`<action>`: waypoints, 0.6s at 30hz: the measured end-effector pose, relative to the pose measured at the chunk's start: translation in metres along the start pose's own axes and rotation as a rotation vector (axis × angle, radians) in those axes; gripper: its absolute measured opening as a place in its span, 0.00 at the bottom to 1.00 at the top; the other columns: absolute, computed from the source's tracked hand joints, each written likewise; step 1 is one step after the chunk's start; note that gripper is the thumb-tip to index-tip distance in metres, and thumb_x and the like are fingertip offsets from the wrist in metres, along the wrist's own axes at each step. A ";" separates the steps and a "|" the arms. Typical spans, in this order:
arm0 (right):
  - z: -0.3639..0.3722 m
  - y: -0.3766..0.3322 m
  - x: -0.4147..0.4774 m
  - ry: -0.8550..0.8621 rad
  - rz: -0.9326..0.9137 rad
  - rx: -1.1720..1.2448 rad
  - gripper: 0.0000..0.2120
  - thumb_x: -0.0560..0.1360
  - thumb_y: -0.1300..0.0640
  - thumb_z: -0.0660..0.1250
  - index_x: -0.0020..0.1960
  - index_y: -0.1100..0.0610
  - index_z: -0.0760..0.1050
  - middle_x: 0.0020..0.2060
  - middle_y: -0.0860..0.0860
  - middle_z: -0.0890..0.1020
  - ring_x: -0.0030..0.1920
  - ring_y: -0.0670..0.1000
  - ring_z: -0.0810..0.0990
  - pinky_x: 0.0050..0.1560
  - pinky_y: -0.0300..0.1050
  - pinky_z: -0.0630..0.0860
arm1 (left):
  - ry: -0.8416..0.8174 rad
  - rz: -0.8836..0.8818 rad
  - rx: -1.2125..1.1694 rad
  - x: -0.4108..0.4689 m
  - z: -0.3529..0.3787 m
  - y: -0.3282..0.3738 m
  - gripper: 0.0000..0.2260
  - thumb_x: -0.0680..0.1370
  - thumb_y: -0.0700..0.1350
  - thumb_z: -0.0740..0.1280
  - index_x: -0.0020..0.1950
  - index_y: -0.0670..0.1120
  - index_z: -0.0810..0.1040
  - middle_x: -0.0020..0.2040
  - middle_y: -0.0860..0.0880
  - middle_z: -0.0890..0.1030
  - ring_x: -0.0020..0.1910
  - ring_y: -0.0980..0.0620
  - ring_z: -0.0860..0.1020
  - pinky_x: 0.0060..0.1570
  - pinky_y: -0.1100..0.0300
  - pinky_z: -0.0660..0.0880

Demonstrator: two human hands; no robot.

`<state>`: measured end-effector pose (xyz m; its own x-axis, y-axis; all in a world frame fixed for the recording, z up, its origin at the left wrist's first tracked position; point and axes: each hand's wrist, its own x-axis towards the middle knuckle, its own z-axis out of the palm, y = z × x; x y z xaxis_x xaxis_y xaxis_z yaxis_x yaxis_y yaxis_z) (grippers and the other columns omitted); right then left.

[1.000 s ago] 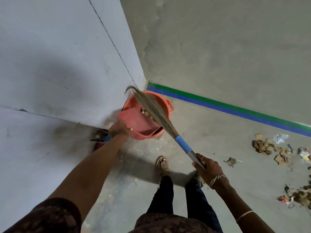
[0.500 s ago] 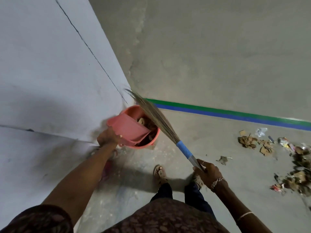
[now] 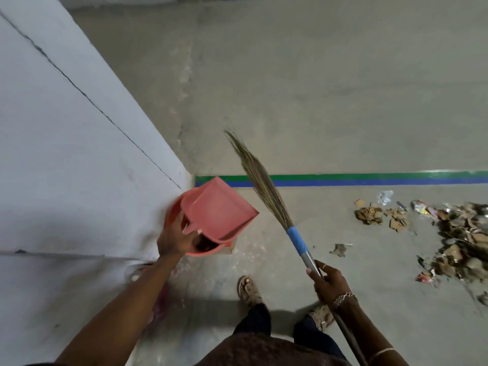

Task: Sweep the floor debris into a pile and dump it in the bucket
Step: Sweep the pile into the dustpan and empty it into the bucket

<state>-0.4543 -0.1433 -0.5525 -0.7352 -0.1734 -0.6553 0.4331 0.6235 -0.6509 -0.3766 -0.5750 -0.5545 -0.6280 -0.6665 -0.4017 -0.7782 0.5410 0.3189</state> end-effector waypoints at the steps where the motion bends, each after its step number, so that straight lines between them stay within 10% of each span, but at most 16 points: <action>1: -0.004 0.008 0.002 0.003 0.022 0.015 0.15 0.79 0.54 0.68 0.65 0.52 0.75 0.25 0.53 0.73 0.24 0.51 0.71 0.24 0.42 0.71 | -0.015 0.025 0.015 -0.003 0.005 0.008 0.41 0.68 0.68 0.70 0.78 0.62 0.59 0.64 0.52 0.81 0.56 0.39 0.81 0.50 0.49 0.77; 9: -0.037 0.092 0.020 0.024 0.217 -0.010 0.19 0.76 0.54 0.71 0.66 0.55 0.75 0.28 0.52 0.75 0.23 0.48 0.73 0.23 0.40 0.71 | -0.178 0.210 0.192 -0.020 0.085 0.061 0.42 0.69 0.69 0.70 0.79 0.62 0.56 0.60 0.48 0.83 0.54 0.39 0.82 0.49 0.48 0.79; 15: -0.053 0.192 0.050 -0.067 0.367 -0.159 0.11 0.72 0.42 0.70 0.49 0.48 0.79 0.36 0.49 0.83 0.37 0.54 0.83 0.44 0.55 0.83 | -0.258 0.356 0.326 -0.059 0.149 0.118 0.36 0.72 0.64 0.71 0.76 0.62 0.60 0.56 0.53 0.83 0.51 0.41 0.83 0.44 0.52 0.77; 18: -0.054 0.221 0.045 -0.062 0.451 -0.127 0.13 0.72 0.43 0.70 0.46 0.53 0.80 0.35 0.52 0.84 0.33 0.54 0.84 0.33 0.48 0.82 | -0.294 0.357 0.321 -0.075 0.178 0.132 0.32 0.71 0.66 0.71 0.71 0.58 0.67 0.55 0.55 0.82 0.52 0.44 0.82 0.45 0.53 0.76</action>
<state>-0.4199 0.0280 -0.7050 -0.4538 0.0935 -0.8862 0.6323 0.7346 -0.2463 -0.4314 -0.3624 -0.6348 -0.7883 -0.2675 -0.5541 -0.4485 0.8663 0.2199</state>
